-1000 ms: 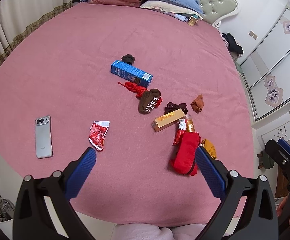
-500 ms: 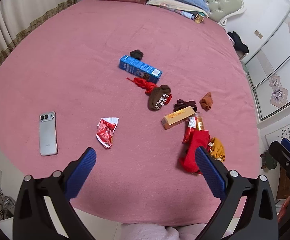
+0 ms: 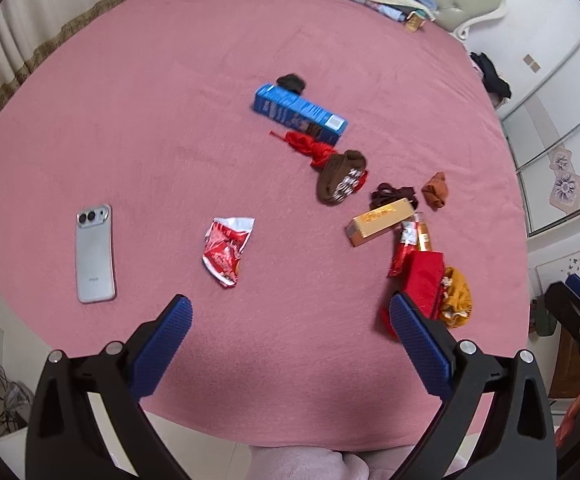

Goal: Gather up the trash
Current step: 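Move the left tool toward the red-and-white snack wrapper on the bed, then grasp the snack wrapper with the left tool while the right tool approaches the red pouch, then grasp the red pouch with the right tool and lift it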

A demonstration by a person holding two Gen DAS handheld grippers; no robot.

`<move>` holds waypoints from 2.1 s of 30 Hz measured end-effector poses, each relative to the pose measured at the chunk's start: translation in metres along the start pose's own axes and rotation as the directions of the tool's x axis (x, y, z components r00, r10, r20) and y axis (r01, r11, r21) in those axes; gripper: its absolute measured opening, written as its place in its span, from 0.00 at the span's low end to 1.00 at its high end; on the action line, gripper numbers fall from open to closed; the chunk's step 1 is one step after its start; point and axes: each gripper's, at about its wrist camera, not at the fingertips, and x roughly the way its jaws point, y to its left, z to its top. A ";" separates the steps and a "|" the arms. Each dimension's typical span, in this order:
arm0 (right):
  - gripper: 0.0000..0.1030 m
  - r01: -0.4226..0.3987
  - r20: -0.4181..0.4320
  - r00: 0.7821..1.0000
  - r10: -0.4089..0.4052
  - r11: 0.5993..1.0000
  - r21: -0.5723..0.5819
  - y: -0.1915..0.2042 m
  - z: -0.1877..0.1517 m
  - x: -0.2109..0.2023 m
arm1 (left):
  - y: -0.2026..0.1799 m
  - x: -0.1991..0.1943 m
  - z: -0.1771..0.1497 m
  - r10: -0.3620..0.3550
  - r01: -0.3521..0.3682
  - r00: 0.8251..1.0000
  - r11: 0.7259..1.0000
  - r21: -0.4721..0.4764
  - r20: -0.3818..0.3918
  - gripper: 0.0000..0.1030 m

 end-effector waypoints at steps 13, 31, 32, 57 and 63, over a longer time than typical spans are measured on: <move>0.92 -0.058 -0.103 0.993 0.058 0.998 -0.004 0.009 -0.027 0.077 | 0.037 0.074 0.008 0.019 -0.021 0.996 1.000 -0.022 -0.089 0.96; 0.92 -0.004 -0.187 0.982 0.007 1.000 0.016 -0.007 -0.057 0.159 | 0.060 0.201 0.031 0.052 -0.062 0.977 0.997 -0.042 -0.207 0.95; 0.92 0.002 -0.190 0.982 0.002 1.000 0.018 -0.008 -0.059 0.162 | 0.060 0.208 0.032 0.055 -0.065 0.976 0.997 -0.038 -0.213 0.94; 0.73 0.081 -0.280 0.959 -0.042 0.988 0.131 -0.050 -0.067 0.212 | 0.017 0.225 0.010 -0.112 0.093 0.959 0.992 -0.084 -0.260 0.44; 0.34 0.048 -0.299 0.954 0.027 0.969 0.240 -0.073 -0.072 0.208 | -0.023 0.211 -0.001 -0.192 0.181 0.942 0.981 -0.064 -0.275 0.44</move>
